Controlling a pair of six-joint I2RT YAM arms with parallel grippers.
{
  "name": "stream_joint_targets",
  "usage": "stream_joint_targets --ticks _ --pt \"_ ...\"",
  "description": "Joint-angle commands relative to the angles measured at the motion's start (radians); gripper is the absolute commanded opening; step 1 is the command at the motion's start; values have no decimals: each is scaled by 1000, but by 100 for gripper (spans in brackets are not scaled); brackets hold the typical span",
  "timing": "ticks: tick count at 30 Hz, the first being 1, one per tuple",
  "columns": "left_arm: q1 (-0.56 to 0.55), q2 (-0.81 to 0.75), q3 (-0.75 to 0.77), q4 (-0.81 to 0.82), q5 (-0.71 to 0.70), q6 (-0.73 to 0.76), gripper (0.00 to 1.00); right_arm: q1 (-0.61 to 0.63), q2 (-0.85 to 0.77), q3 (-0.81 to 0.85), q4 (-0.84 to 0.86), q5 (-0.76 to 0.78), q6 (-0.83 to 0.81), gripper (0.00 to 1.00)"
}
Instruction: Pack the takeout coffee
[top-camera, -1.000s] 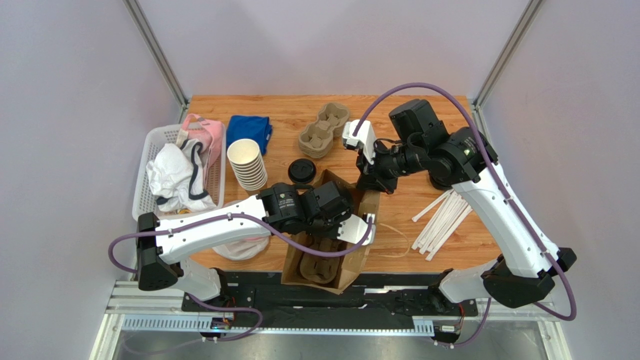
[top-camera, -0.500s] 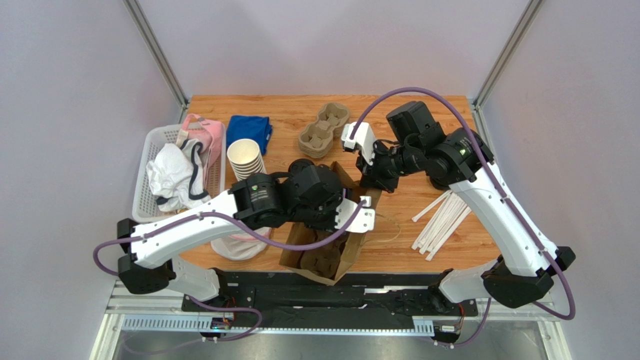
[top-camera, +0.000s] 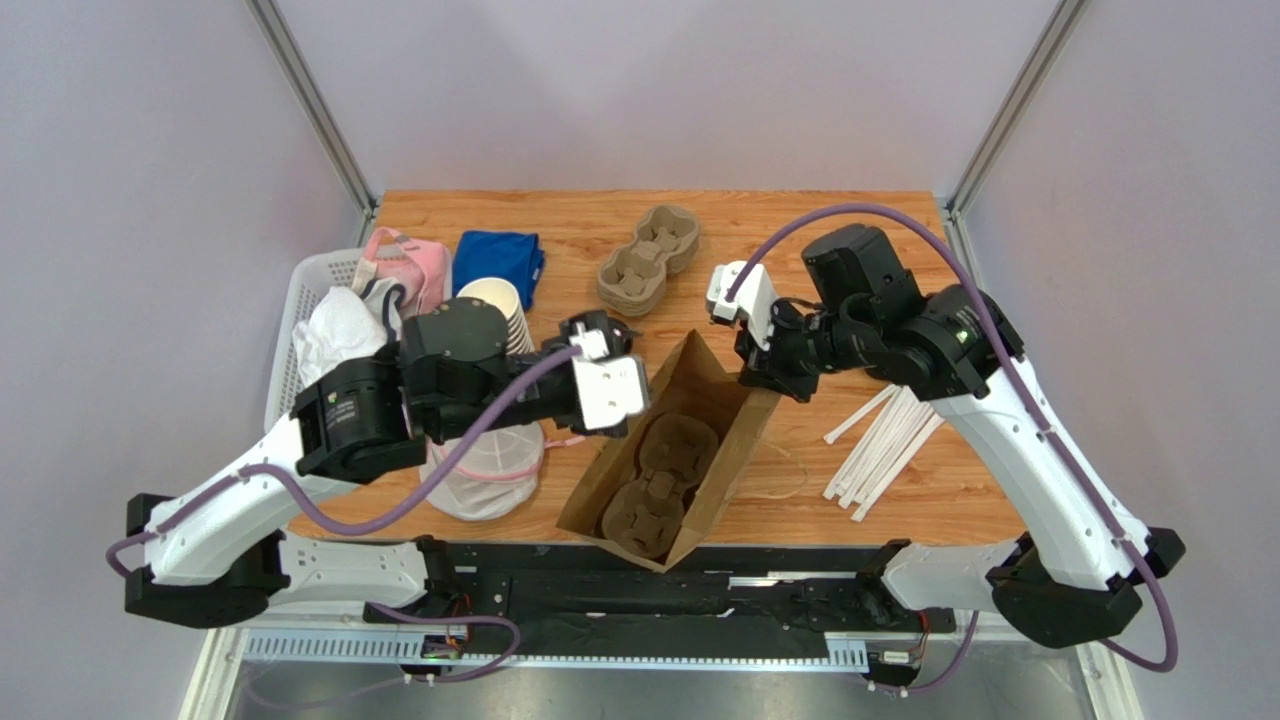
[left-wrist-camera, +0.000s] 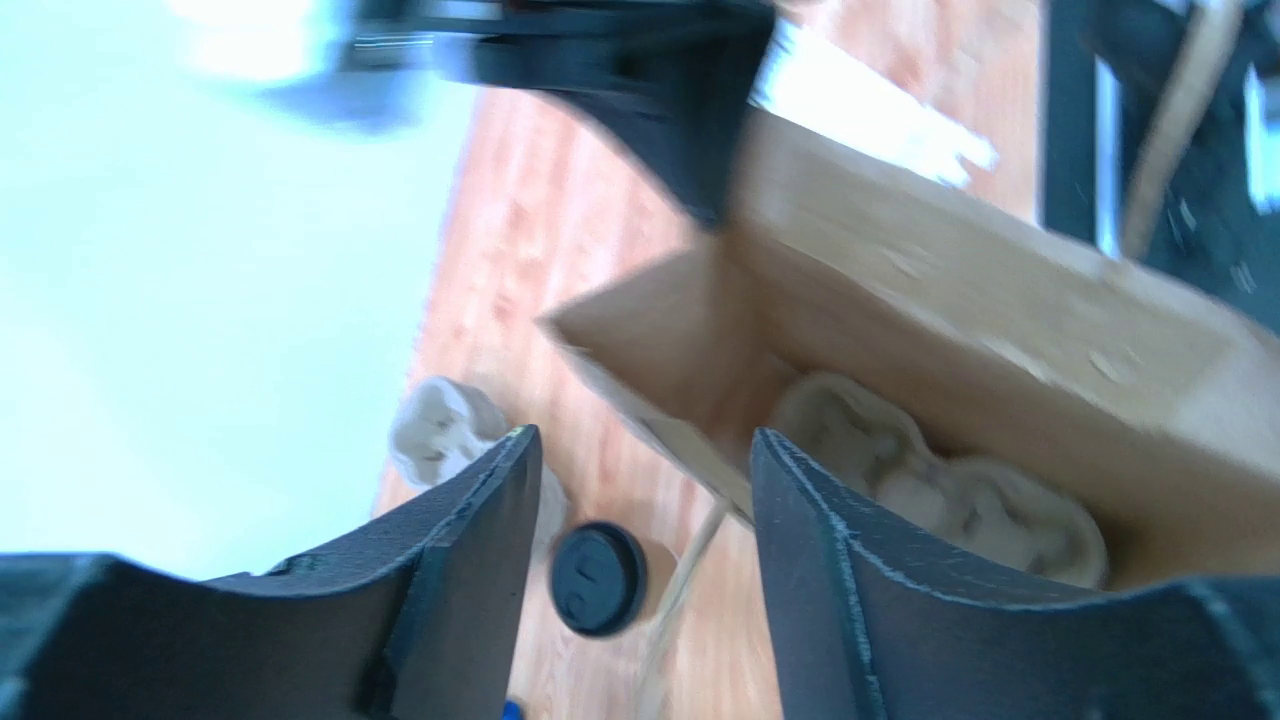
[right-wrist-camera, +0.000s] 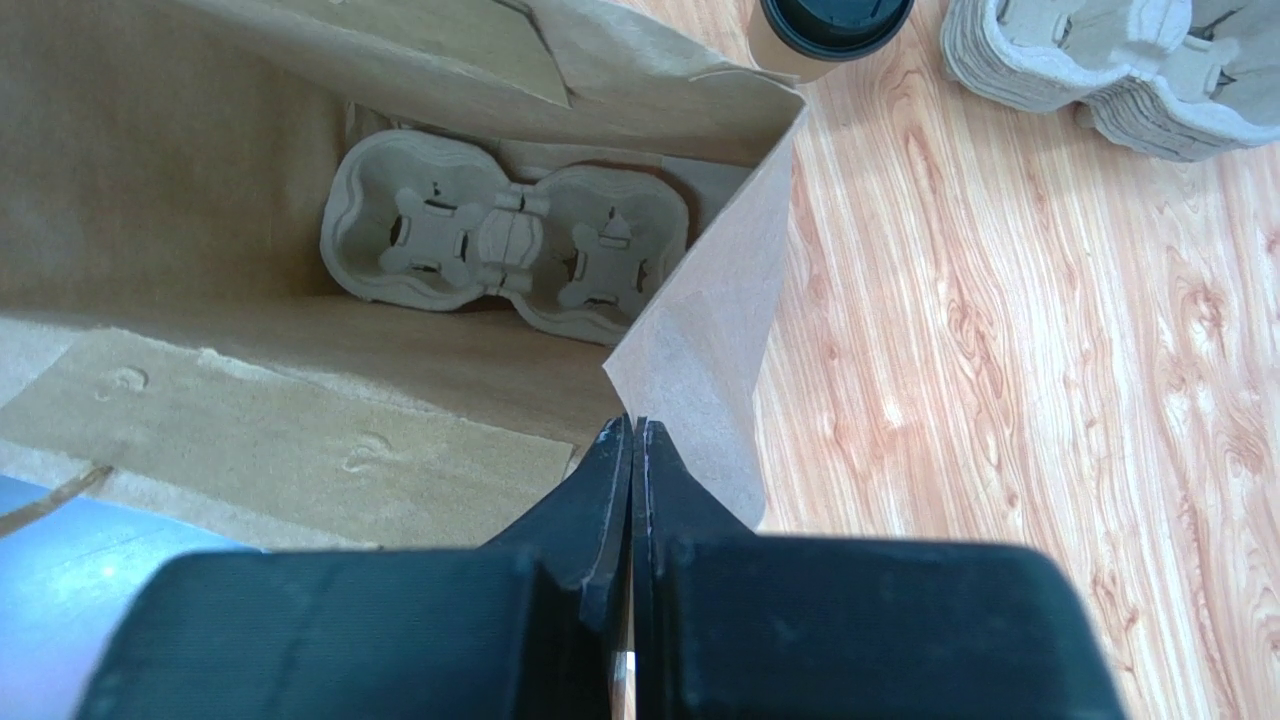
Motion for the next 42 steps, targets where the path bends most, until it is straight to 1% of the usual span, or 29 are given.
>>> stream_joint_targets --ticks 1,3,5,6,8,12,13,15,16,18,20,23,27,31,32,33,34,35,36,37,38,39,40,42 --pt "69 -57 6 225 9 -113 66 5 -69 -27 50 2 -8 0" --pt "129 -79 -11 313 9 -150 70 5 -73 -23 44 9 -7 0" --pt "169 -119 -66 400 10 -204 73 5 -82 -32 48 9 -7 0" --pt "209 -133 -90 428 11 -217 76 5 -87 -44 64 9 -7 0" --pt "241 -170 -165 478 9 -262 78 5 -90 -49 68 9 -5 0" --pt "324 -182 -219 446 9 -343 79 5 -95 -60 70 25 -4 0" --pt "365 -186 -244 440 27 -359 79 5 -98 -61 73 26 4 0" --pt "402 -193 -267 422 49 -398 80 7 -98 -60 81 22 13 0" --pt "436 -194 -294 417 96 -403 80 7 -96 -55 82 20 16 0" --pt "457 -197 -320 402 122 -417 80 5 -99 -55 87 16 13 0" --pt "482 -199 -357 397 191 -417 80 7 -104 -66 87 16 -4 0" --pt "482 -202 -408 420 228 -402 80 7 -130 -101 91 12 -33 0" --pt "484 -173 -431 426 230 -379 79 9 -158 -103 127 52 -57 0" --pt "493 -131 -431 420 242 -380 79 7 -106 -112 55 84 -71 0" --pt "494 -128 -432 425 250 -376 78 5 -89 -110 42 95 -73 2" --pt "494 -121 -439 426 262 -366 78 5 -70 -95 19 114 -73 7" --pt "494 -118 -440 423 265 -357 79 5 -46 -81 6 152 -71 20" --pt "493 -113 -439 416 264 -347 78 -7 -6 -69 -10 160 -74 30" --pt "496 -99 -423 405 256 -348 78 -27 17 -54 -52 152 -79 40" --pt "505 -91 -414 376 256 -351 78 -51 36 -6 -73 117 -76 54" --pt "516 -84 -402 361 257 -374 78 -106 74 18 -88 105 -68 60" --pt "528 -70 -378 347 265 -389 79 -132 95 51 -125 91 -64 65" --pt "551 -62 -364 315 271 -394 79 -178 115 112 -142 72 -59 73" --pt "565 -35 -312 278 276 -396 79 -220 180 181 -182 59 -59 77"
